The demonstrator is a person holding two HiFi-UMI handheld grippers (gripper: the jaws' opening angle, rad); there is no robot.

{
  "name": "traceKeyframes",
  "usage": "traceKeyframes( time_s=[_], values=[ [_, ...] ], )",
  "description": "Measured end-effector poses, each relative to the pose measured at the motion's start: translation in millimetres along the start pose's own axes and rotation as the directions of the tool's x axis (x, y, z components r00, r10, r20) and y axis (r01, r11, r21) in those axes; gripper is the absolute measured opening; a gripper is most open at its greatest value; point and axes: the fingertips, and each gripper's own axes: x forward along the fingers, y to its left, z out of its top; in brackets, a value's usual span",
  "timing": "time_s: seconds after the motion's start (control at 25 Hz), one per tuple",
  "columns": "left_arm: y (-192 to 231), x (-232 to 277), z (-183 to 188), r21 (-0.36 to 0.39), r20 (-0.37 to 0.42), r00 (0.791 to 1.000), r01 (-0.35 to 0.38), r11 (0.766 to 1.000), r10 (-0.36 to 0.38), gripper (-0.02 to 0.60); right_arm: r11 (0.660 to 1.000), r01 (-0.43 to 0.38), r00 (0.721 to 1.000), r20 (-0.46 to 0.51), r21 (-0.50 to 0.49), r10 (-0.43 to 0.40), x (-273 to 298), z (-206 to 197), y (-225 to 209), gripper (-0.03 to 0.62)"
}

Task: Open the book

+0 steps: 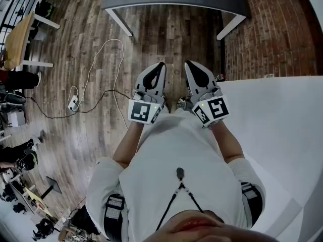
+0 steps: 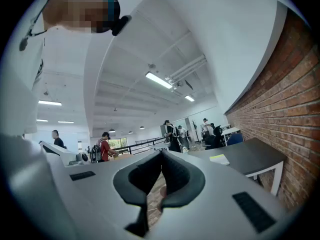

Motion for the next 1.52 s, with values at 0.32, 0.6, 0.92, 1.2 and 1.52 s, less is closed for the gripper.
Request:
traceKeyframes(
  time_s=[0.32,0.6,0.92,1.2,1.52],
  values=[
    [-4,9,6,0.002,0.021,1.000,0.007,1.000,-0.007,0.023,1.000,0.001,1.000,-0.009,-0.006,-0.001,-1,1,-3,0.035],
    [10,15,2,-0.007,0.013,1.000,0.008,1.000,-0.008,0.023,1.000,0.003,1.000,-0.027,-0.009,-0.003,14,-3,-6,0.035],
    [50,15,8,-0.020,0.036,0.999,0.005,1.000,-0.004,0.023,0.999,0.008,0.999,-0.032,-0.035,-0.010,48,-3,8,0.035],
    [102,9,19,-0.006,0.066,0.998,0.020,1.000,-0.019,0.023,1.000,0.002,1.000,0.029,-0.017,-0.002,88,3,32,0.037],
    [134,10,21,0.001,0.071,0.997,0.025,1.000,-0.025,0.023,0.999,0.016,0.999,0.035,-0.047,-0.014,116,1,41,0.037]
  ],
)
